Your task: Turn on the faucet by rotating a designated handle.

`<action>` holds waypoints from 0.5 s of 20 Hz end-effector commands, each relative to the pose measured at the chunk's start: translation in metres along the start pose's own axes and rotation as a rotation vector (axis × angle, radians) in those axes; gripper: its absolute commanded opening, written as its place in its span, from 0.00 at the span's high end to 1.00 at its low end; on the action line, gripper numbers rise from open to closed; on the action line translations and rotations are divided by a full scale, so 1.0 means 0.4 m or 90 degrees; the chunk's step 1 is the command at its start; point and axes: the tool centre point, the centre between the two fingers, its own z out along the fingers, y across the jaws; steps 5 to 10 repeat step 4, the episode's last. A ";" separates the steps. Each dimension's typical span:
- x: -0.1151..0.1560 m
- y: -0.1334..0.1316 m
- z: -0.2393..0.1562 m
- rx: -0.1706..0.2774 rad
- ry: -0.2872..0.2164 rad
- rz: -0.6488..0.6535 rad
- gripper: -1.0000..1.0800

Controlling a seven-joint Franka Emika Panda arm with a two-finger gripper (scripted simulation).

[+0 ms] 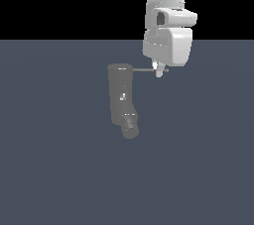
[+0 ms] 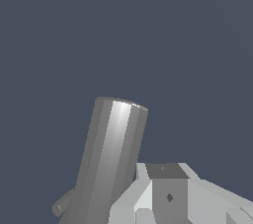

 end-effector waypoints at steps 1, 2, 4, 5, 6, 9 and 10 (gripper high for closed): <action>0.051 -0.007 -0.001 0.002 0.002 0.017 1.00; 0.058 -0.012 -0.001 0.002 0.002 0.017 1.00; 0.065 -0.018 -0.001 0.002 0.002 0.018 1.00; 0.065 -0.018 -0.001 0.002 0.002 0.018 1.00; 0.065 -0.018 -0.001 0.002 0.002 0.018 1.00; 0.065 -0.018 -0.001 0.002 0.002 0.018 1.00; 0.065 -0.018 -0.001 0.002 0.002 0.018 1.00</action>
